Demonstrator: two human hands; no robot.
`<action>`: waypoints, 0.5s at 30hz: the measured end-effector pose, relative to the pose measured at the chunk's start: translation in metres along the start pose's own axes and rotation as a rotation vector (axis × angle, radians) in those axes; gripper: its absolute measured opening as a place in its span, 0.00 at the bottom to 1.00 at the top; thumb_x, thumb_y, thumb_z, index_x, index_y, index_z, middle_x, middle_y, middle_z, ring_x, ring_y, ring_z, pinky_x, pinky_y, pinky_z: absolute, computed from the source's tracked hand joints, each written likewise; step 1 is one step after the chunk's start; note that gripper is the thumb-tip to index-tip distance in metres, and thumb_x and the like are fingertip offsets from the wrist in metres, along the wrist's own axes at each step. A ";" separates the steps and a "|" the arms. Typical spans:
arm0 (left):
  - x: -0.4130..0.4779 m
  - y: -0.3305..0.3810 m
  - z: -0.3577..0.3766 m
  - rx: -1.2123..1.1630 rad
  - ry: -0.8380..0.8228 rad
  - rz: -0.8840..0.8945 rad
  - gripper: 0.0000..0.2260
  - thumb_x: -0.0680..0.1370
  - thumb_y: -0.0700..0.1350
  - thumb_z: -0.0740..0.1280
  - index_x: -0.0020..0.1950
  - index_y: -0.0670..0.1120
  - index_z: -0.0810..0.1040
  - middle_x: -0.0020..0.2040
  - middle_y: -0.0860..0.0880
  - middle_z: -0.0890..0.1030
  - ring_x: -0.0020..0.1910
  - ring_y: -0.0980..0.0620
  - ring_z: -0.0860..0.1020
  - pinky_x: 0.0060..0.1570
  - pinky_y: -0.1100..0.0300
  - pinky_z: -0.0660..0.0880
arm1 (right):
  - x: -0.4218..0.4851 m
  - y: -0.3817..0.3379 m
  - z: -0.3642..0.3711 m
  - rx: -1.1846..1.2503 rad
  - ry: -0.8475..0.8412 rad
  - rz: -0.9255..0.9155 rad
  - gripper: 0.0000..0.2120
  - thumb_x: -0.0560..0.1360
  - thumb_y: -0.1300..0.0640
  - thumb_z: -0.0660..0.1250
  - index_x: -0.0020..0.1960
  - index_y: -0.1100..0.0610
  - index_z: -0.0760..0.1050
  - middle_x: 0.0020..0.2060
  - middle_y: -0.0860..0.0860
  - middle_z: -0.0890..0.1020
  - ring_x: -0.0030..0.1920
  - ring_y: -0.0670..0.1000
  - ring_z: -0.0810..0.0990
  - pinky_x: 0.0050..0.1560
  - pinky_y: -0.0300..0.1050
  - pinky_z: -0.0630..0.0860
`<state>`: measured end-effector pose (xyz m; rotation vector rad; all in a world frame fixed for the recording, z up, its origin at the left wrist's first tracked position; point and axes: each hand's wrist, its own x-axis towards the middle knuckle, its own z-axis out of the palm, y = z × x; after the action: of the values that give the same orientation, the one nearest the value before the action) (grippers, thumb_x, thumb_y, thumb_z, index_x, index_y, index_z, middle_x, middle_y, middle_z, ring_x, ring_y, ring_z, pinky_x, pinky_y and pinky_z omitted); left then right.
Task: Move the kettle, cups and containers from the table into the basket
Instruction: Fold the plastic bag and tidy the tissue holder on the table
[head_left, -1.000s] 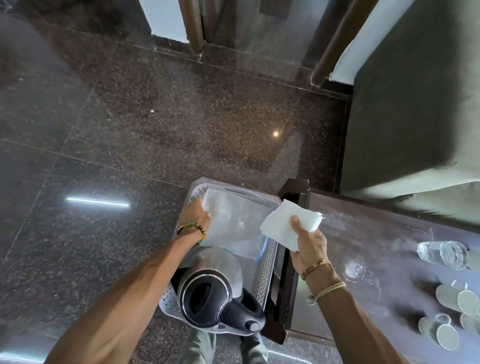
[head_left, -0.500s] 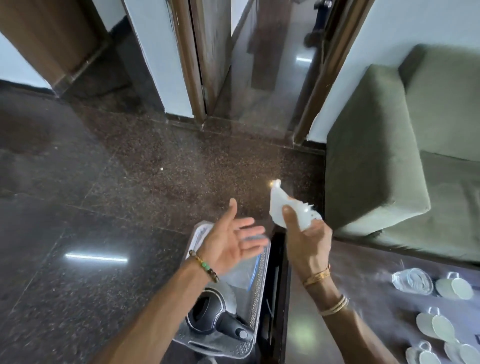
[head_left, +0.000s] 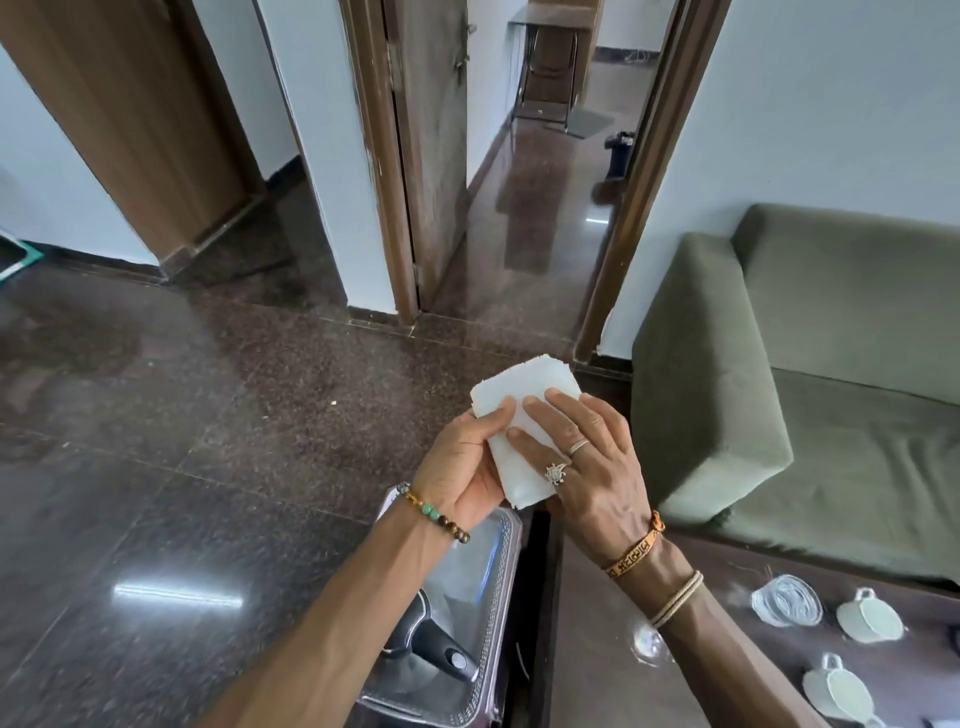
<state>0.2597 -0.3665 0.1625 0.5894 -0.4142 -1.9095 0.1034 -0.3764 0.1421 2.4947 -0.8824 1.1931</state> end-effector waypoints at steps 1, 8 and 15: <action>-0.001 -0.004 0.000 0.015 0.021 0.007 0.17 0.82 0.44 0.60 0.70 0.40 0.72 0.59 0.40 0.80 0.54 0.44 0.81 0.50 0.49 0.79 | -0.005 -0.001 -0.004 0.015 -0.005 0.003 0.13 0.82 0.54 0.63 0.58 0.58 0.83 0.62 0.57 0.80 0.66 0.58 0.75 0.66 0.61 0.70; -0.001 -0.011 0.004 0.190 0.198 0.063 0.19 0.81 0.46 0.62 0.69 0.41 0.72 0.63 0.39 0.79 0.56 0.42 0.80 0.54 0.44 0.79 | -0.029 -0.005 -0.037 0.426 -0.007 0.405 0.22 0.61 0.51 0.80 0.51 0.61 0.84 0.62 0.59 0.79 0.64 0.52 0.77 0.64 0.49 0.73; -0.003 -0.019 0.024 0.344 0.062 0.089 0.18 0.82 0.45 0.60 0.71 0.42 0.70 0.68 0.36 0.73 0.64 0.39 0.74 0.64 0.39 0.72 | -0.003 0.004 -0.056 0.826 0.019 1.157 0.42 0.63 0.36 0.77 0.71 0.55 0.71 0.59 0.49 0.82 0.58 0.45 0.81 0.58 0.45 0.79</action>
<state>0.2327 -0.3563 0.1729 0.8386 -0.7243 -1.7417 0.0639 -0.3531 0.1753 2.4015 -2.3933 2.2489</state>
